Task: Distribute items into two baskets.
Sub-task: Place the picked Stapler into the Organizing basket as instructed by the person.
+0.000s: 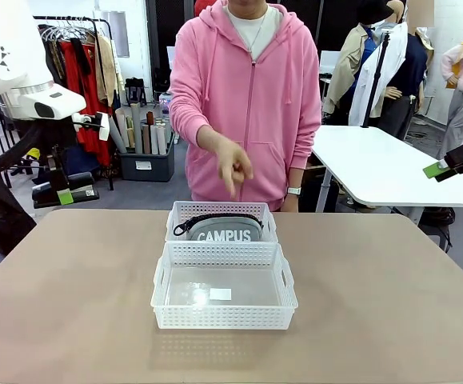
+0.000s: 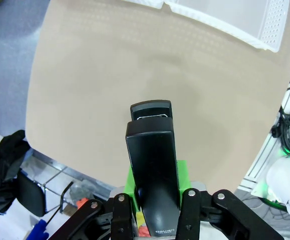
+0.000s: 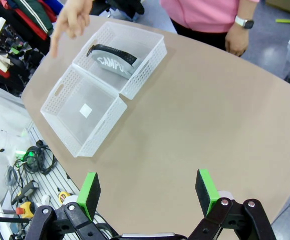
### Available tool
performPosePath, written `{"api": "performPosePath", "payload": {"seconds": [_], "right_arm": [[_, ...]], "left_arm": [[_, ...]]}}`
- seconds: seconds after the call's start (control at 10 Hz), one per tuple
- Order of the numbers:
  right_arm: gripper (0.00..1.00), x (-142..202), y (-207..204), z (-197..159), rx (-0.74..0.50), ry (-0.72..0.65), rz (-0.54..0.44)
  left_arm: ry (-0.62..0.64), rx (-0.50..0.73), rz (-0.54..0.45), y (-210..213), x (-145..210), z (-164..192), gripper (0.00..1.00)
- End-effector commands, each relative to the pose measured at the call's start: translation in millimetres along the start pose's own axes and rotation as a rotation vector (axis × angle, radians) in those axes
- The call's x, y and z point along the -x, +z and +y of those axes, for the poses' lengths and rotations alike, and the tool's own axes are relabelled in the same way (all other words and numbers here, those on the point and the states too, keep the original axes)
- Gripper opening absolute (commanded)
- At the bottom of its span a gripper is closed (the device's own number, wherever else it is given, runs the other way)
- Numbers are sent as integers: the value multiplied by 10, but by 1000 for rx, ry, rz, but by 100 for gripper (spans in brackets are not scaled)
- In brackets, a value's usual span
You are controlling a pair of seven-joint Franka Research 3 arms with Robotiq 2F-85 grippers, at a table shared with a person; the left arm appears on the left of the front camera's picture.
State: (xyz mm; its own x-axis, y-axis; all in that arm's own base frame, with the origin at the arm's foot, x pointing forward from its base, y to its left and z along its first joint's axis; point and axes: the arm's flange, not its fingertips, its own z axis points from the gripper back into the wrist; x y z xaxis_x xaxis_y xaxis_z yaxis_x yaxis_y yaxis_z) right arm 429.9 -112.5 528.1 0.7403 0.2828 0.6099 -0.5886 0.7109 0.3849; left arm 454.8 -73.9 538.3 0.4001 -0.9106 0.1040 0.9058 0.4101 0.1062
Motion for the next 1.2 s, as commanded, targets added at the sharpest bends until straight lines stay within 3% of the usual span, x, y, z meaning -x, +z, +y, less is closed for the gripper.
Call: {"api": "performPosePath", "payload": {"seconds": [0.0, 1.1], "right_arm": [[100, 0, 5, 7, 0, 0, -3], [100, 0, 5, 7, 0, 0, -3]], "left_arm": [[8, -7, -13, 26, 9, 6, 10], [0, 0, 0, 0, 0, 0, 10]]}}
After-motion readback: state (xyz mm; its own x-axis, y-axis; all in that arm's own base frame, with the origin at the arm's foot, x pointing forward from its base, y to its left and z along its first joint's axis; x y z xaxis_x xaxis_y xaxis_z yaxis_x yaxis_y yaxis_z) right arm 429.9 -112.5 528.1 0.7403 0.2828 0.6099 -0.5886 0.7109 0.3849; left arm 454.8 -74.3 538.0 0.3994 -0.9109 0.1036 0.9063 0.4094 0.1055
